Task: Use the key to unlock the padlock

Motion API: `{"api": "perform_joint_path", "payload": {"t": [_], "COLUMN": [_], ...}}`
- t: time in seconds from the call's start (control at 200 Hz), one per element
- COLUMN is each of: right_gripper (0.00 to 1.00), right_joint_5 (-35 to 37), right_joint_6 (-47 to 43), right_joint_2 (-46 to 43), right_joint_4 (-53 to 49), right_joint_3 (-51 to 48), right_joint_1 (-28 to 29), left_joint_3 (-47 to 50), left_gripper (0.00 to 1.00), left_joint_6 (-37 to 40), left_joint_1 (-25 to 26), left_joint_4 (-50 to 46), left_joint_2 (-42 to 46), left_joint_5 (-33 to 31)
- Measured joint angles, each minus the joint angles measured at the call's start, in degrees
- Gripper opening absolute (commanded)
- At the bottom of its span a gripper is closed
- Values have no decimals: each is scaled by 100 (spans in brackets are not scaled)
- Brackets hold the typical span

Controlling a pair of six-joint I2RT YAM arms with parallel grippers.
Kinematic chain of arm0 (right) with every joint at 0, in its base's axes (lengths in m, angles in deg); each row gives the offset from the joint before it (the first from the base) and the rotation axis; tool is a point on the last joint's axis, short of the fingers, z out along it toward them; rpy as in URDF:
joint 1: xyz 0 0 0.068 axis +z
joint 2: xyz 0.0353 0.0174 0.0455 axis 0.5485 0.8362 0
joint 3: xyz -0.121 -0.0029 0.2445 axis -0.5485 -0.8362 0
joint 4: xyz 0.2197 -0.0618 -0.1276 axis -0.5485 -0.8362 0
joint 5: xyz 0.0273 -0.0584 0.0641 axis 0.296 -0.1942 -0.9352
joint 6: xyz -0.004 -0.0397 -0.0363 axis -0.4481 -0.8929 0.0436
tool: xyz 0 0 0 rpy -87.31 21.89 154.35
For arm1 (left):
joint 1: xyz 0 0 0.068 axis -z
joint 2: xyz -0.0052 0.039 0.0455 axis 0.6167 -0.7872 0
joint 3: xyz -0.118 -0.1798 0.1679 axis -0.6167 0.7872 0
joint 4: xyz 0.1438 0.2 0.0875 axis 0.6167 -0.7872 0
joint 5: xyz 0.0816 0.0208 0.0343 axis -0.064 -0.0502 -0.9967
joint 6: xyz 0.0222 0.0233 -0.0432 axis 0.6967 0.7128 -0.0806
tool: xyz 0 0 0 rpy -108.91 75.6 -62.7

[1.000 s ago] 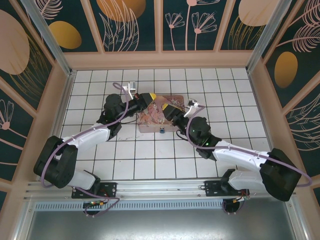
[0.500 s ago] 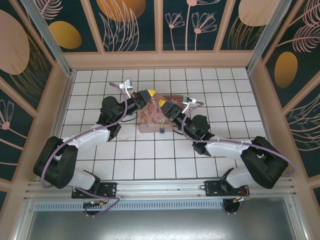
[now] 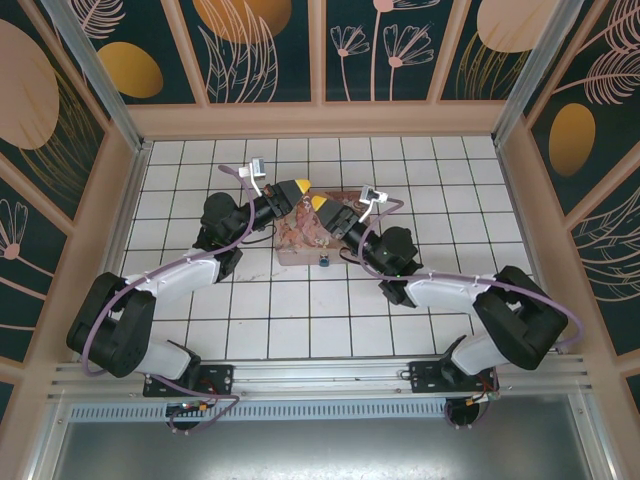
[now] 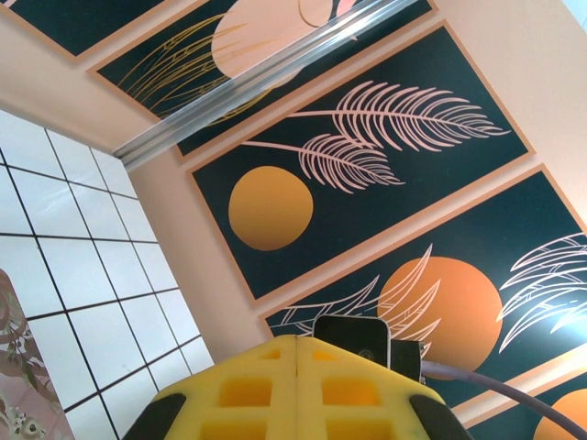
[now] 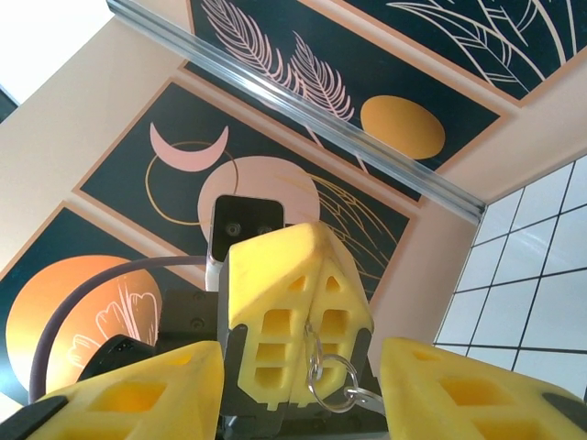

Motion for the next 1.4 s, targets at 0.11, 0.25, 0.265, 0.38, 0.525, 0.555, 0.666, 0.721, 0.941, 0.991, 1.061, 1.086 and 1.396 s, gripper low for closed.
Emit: {"api": "perform_joint_path", "payload": {"t": [0.11, 0.25, 0.265, 0.38, 0.525, 0.555, 0.666, 0.721, 0.941, 0.991, 1.061, 1.086, 1.396], "right_gripper": [46, 43, 43, 39, 31, 30, 22, 20, 19, 20, 21, 21, 21], "right_joint_5": [-31, -81, -92, -138, -144, -142, -142, -140, -138, -138, -138, -138, -140], "right_joint_6": [2, 2, 2, 7, 22, 35, 46, 66, 87, 87, 87, 87, 87], "right_joint_2": [92, 216, 229, 323, 380, 389, 411, 415, 415, 417, 417, 417, 435], "right_joint_4": [-2, -2, -2, 0, 2, 4, 7, 2, 0, 0, -2, -4, -11], "right_joint_3": [44, 166, 181, 271, 304, 304, 304, 306, 306, 310, 321, 332, 407], "right_joint_1": [4, 17, 24, 42, 55, 59, 63, 63, 63, 63, 63, 63, 61], "left_joint_3": [0, 0, 0, 7, 17, 17, 17, 17, 17, 17, 28, 37, 83], "left_gripper": [0, 0, 0, 0, 0, 0, 0, 0, 0, 0, 0, 0, 0], "left_joint_6": [0, 0, 0, 0, 0, 0, 0, 0, 0, 0, 0, 0, -4], "left_joint_1": [0, 0, 0, 0, 0, 0, 0, 0, 0, 0, 0, 0, 0], "left_joint_4": [0, 0, -2, 0, -2, -2, -2, -2, -2, 0, 2, 2, 37], "left_joint_2": [-2, -2, -2, -2, -2, -2, -2, -2, -2, -2, -2, -2, -2], "left_joint_5": [0, 0, 0, 0, 0, 0, 0, 0, 0, 0, 0, 2, 0]}}
